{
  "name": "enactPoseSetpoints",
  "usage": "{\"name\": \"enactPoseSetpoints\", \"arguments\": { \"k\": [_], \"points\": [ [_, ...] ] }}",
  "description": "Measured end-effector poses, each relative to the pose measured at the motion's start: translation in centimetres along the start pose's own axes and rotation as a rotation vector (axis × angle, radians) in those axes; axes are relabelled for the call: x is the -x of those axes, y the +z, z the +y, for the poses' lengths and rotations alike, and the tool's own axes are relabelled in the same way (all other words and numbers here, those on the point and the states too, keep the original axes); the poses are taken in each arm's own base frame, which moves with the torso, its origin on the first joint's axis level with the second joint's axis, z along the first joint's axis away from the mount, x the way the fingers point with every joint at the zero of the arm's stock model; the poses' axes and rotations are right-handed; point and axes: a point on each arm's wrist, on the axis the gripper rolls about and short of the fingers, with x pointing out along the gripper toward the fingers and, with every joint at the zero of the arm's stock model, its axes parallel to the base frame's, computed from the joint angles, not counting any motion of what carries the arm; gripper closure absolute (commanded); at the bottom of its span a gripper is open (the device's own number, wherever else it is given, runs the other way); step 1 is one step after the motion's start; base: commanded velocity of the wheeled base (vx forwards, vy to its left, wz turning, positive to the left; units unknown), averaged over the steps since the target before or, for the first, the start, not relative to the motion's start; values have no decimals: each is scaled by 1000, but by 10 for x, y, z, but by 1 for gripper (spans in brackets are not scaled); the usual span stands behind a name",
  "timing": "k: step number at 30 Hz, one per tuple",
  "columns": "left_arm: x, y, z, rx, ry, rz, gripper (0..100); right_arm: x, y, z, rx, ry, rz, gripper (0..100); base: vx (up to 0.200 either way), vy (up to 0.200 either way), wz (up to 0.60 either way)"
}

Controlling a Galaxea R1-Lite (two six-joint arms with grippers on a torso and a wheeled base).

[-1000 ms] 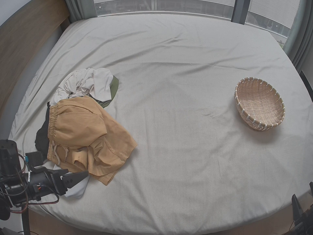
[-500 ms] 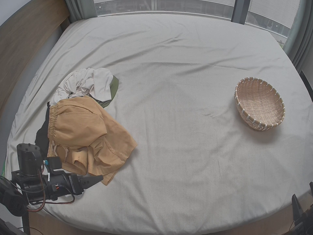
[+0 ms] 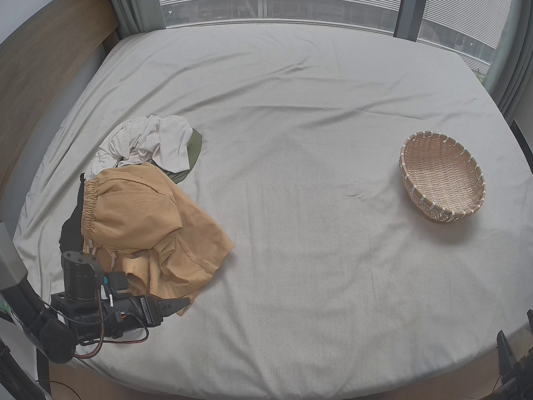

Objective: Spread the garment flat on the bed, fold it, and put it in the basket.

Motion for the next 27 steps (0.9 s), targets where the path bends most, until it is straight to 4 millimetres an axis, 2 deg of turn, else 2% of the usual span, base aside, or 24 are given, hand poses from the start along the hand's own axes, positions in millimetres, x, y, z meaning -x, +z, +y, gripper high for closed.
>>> {"name": "enactPoseSetpoints", "arguments": {
  "k": [18,27],
  "points": [
    [-35,-3,15,18,36,-67,0,0,0,0,0,0,0,0,0,0,0],
    [-39,-12,22,42,62,-26,0,0,0,0,0,0,0,0,0,0,0]
  ]
}}
